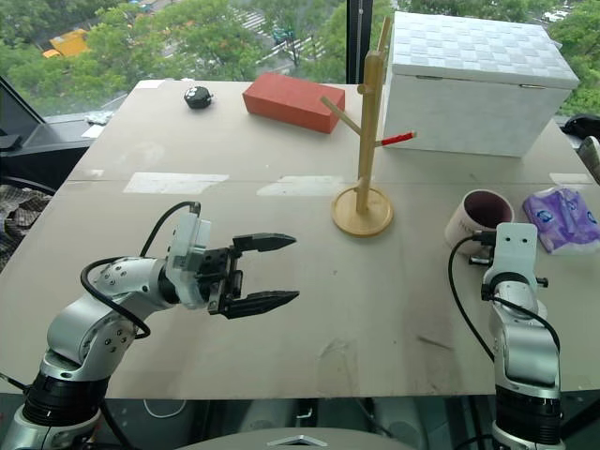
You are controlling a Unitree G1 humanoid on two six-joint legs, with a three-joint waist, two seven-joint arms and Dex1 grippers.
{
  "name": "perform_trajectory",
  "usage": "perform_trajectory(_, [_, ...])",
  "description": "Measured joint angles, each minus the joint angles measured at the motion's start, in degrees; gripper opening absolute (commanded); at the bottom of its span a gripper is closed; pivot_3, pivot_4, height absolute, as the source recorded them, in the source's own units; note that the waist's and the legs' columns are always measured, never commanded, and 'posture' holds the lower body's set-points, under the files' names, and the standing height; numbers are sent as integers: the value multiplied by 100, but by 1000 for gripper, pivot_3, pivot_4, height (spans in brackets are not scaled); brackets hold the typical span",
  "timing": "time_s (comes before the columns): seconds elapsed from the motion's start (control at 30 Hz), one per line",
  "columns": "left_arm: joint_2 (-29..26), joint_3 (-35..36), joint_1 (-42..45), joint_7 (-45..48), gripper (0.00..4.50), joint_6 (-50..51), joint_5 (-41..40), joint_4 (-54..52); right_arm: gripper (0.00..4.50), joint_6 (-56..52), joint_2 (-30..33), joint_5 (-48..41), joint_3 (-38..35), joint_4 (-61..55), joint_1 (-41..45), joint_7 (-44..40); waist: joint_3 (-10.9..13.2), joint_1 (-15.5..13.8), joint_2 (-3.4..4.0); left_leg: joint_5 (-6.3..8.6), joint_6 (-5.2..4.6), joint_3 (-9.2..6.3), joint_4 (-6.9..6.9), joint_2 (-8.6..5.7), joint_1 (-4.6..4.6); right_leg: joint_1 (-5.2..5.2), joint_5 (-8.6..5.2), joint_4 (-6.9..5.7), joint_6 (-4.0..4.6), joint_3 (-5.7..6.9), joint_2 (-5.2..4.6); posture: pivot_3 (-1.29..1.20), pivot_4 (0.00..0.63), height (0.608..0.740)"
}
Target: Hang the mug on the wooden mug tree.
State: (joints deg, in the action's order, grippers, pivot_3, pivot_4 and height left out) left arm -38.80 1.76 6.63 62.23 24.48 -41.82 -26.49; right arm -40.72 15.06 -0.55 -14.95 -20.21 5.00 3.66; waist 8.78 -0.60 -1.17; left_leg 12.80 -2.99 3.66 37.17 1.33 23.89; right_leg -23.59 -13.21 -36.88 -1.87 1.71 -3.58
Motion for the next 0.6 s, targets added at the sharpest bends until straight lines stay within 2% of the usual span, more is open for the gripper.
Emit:
perform_trajectory(0.17, [-2,94,-85,-71,4500,-4,-7,-2,57,224,175,-6,-24,132,-13,-182,1,-10,2,0,0,-2,1,0,0,1,-2,0,-3,0,-1,0,150,740])
perform_trajectory(0.3, [121,303,-201,-282,4500,-38,-51,-3,57,503,599,-318,-114,129,-41,-889,3,-4,5,0,-1,0,2,0,0,1,-2,0,-4,0,-1,0,150,740])
perform_trajectory(0.4, [609,490,-285,-461,4500,-549,16,45,57,746,1347,-1177,-121,124,219,-2387,11,26,15,1,-4,8,3,1,-3,1,7,0,-11,-6,0,0,150,740])
perform_trajectory(0.5, [674,624,-403,-392,4500,-802,29,194,57,1101,2207,-1712,-71,361,934,-3724,12,71,14,2,-5,4,2,3,-7,3,7,0,-11,0,5,0,150,740])
perform_trajectory(0.6, [603,792,-493,-315,4500,-822,-42,283,57,1483,2850,-1849,221,1329,1934,-4851,13,90,11,2,-5,4,3,3,-7,4,3,1,-3,2,5,0,150,740])
